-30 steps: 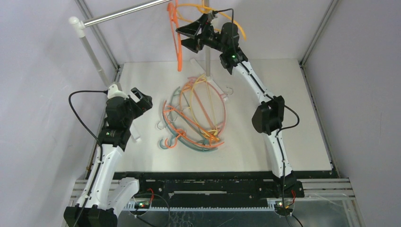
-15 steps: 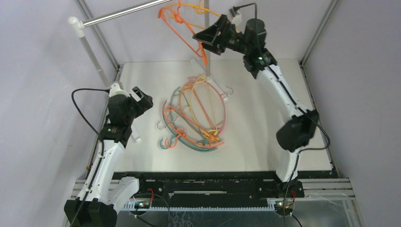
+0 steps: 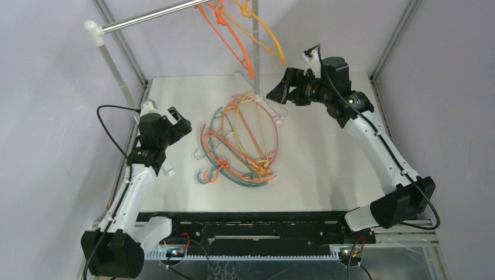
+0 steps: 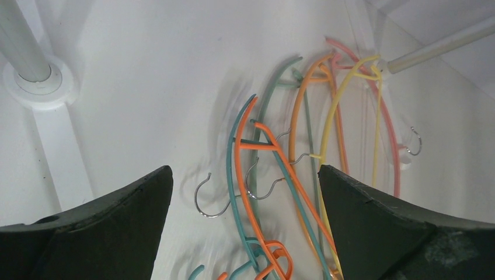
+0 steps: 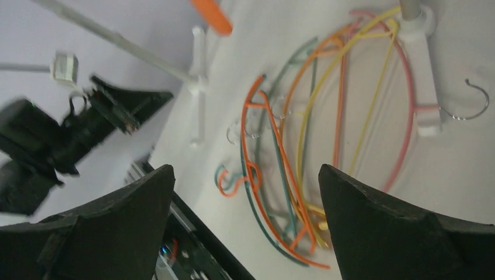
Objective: Organize the hangers
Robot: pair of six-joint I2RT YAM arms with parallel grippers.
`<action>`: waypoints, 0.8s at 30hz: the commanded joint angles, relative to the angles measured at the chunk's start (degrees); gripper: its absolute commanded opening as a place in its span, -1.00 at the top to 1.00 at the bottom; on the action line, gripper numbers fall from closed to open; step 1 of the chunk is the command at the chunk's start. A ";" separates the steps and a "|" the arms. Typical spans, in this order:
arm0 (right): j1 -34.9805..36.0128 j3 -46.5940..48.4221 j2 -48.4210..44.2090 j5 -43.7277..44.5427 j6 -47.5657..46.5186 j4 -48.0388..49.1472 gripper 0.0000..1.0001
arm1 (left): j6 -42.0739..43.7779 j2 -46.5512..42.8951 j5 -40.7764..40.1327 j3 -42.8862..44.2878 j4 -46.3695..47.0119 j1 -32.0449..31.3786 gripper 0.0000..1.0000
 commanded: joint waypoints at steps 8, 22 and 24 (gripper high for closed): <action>28.05 -3.88 -5.57 23.47 -27.82 -14.97 -0.92 | 0.06 3.29 1.18 2.05 1.03 -0.32 -0.99; 38.63 -9.66 13.19 23.26 -30.93 -5.60 -0.11 | 0.07 -2.25 1.26 -6.96 -0.69 -0.55 -0.95; 39.21 -9.45 15.70 23.05 -30.82 -4.49 -0.08 | -0.57 -3.11 1.47 -7.73 -0.52 -0.50 -0.95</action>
